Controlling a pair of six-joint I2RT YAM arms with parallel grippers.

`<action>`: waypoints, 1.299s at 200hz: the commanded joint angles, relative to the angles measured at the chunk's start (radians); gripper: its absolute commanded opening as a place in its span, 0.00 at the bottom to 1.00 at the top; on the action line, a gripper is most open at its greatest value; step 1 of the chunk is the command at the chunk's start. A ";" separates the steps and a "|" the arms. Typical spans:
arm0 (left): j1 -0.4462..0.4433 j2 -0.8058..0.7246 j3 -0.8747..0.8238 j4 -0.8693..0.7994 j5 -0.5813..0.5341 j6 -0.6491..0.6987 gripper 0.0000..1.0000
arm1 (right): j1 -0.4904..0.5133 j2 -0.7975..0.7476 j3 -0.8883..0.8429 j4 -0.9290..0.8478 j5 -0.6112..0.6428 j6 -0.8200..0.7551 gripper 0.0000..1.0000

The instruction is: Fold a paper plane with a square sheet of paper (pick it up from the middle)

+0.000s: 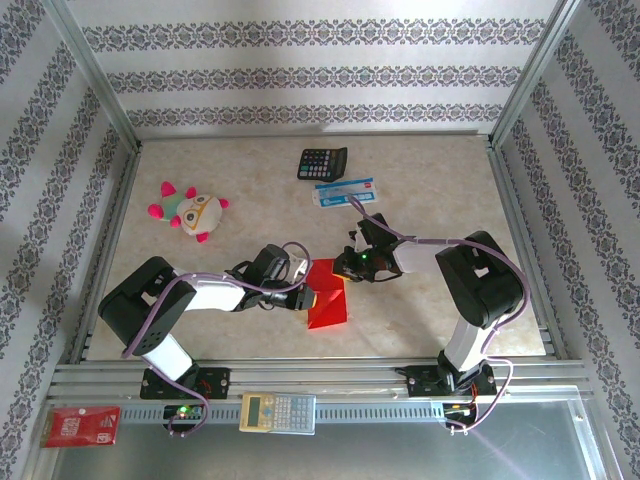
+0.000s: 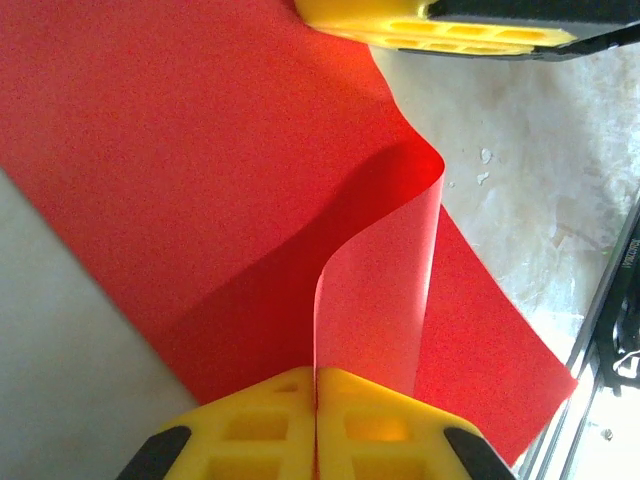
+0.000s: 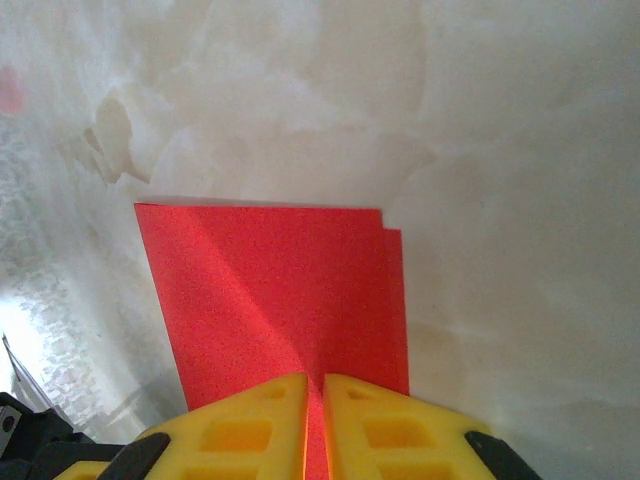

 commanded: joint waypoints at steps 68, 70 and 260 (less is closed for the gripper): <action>0.014 -0.016 -0.017 -0.012 0.002 -0.007 0.08 | -0.008 0.022 -0.029 -0.051 0.028 -0.026 0.16; 0.014 -0.015 -0.018 -0.011 0.004 -0.007 0.08 | -0.008 0.022 -0.028 -0.052 0.028 -0.026 0.16; 0.014 0.032 -0.008 -0.026 -0.007 -0.002 0.05 | -0.008 0.018 -0.032 -0.051 0.030 -0.024 0.16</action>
